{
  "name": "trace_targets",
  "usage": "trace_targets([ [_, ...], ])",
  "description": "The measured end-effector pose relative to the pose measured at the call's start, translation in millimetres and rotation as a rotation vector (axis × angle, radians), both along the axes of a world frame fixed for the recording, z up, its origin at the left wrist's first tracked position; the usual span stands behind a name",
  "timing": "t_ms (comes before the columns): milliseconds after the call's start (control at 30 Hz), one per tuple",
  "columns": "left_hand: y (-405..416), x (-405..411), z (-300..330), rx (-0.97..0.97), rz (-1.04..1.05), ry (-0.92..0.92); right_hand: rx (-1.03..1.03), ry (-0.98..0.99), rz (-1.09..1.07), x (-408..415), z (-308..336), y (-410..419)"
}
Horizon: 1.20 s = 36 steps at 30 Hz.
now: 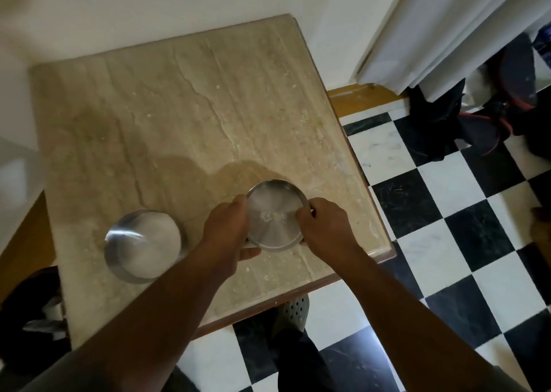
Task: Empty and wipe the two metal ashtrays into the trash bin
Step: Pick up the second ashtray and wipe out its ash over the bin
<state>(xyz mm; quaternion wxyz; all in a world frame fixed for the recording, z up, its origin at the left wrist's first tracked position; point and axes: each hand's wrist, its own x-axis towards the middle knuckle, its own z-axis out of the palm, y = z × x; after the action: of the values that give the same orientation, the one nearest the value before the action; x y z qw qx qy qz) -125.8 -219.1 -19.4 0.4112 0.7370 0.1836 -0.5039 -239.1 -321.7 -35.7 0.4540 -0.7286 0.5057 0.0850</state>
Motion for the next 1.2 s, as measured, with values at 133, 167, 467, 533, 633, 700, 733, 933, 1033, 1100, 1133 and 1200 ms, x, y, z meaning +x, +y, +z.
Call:
trace_targets([
  [133, 52, 30, 27, 0.018, 0.094, -0.004, -0.065, 0.02, 0.171, 36, 13, 37],
  [167, 69, 39, 33, 0.026, 0.118, -0.014, -0.062, 0.012, 0.197, 47, 16, 50],
  [467, 266, 115, 57, 0.029, 0.35, -0.006, 0.021, -0.088, 0.386, 156, 36, 217],
  [533, 297, 124, 54, 0.054, 0.394, 0.012, 0.022, -0.064, 0.407, 169, 37, 245],
  [633, 363, 139, 52, 0.052, 0.501, 0.066, 0.017, -0.041, 0.495, 192, 40, 305],
  [700, 390, 147, 49, 0.065, 0.532, 0.091, 0.027, -0.014, 0.531, 199, 41, 330],
  [733, 406, 151, 48, 0.072, 0.548, 0.099, 0.034, 0.009, 0.552, 206, 41, 345],
  [933, 459, 168, 11, 0.103, 0.629, 0.102, 0.026, 0.052, 0.621, 235, 0, 400],
  [1033, 473, 171, -11, 0.131, 0.661, 0.137, 0.011, 0.051, 0.68, 240, -25, 413],
  [1100, 478, 172, -29, 0.094, 0.657, 0.167, -0.014, 0.047, 0.714, 244, -42, 417],
  [1133, 480, 172, -38, 0.07, 0.651, 0.194, -0.029, 0.043, 0.728, 246, -49, 417],
  [1200, 485, 174, -55, 0.031, 0.653, 0.237, -0.081, 0.035, 0.787, 248, -60, 415],
])
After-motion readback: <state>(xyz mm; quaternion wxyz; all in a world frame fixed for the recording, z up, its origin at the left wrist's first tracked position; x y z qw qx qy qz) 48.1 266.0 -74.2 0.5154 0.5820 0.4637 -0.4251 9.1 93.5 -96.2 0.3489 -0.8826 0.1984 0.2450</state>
